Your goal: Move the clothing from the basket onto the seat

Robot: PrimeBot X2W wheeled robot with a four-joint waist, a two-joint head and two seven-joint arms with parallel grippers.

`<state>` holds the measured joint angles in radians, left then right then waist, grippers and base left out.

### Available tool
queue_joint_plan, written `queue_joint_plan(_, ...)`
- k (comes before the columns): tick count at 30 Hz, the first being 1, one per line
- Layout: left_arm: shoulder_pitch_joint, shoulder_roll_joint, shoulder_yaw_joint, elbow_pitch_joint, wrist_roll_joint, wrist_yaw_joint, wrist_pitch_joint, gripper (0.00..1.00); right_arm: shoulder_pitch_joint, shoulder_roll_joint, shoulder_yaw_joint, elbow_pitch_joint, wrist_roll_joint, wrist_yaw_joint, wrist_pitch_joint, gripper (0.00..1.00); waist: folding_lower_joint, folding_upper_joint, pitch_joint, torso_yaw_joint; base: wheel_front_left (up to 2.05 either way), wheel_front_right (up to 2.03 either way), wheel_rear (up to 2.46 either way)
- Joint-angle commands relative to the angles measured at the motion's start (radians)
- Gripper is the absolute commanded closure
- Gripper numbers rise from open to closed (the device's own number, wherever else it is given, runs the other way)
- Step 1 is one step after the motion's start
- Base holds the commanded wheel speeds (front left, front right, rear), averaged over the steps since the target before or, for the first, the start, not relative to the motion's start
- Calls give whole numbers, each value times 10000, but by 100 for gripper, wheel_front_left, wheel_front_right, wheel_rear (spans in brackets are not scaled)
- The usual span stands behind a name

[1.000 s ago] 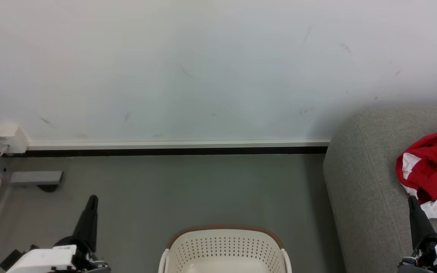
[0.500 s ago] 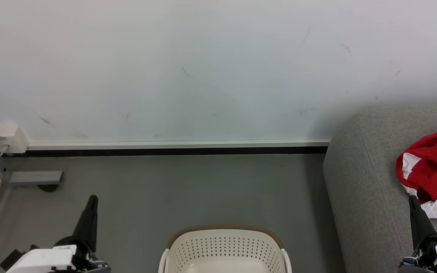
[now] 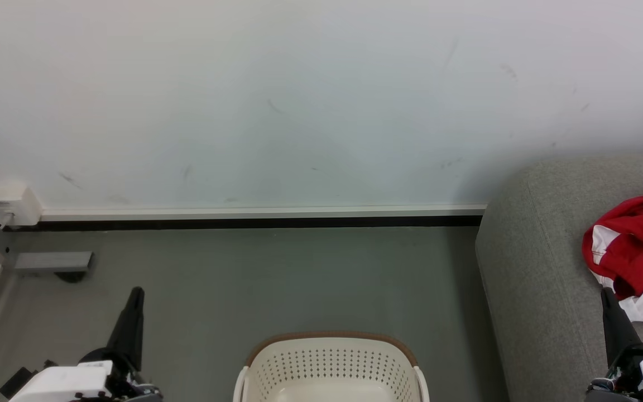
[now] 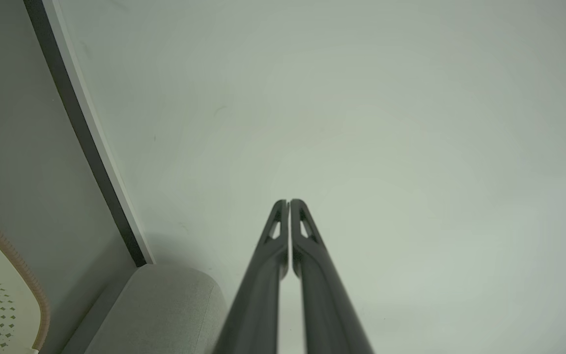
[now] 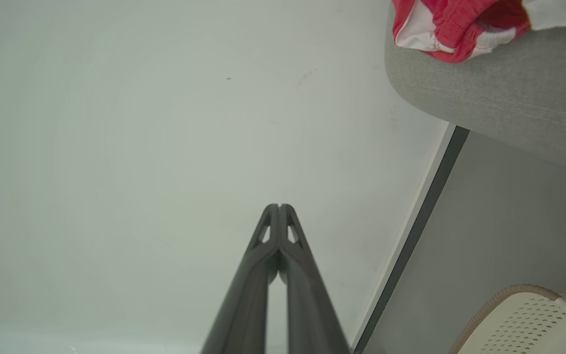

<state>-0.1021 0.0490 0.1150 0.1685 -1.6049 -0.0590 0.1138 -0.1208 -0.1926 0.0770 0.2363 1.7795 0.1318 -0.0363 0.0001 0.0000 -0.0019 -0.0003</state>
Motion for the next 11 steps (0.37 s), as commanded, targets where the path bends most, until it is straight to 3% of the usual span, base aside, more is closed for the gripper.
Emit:
queue_joint_plan(1, -57, 21, 22, -20, -138, 34, 27, 100, 4, -99, 14, -36, 72, -21, -50, 100, -1, 0, 0, 0, 0, 0, 0)
queue_joint_plan(11, -56, 21, 21, -20, -138, 33, 26, 100, 5, -197, 149, -63, 193, -21, -166, 100, -1, 0, 1, 0, 0, 0, 0)
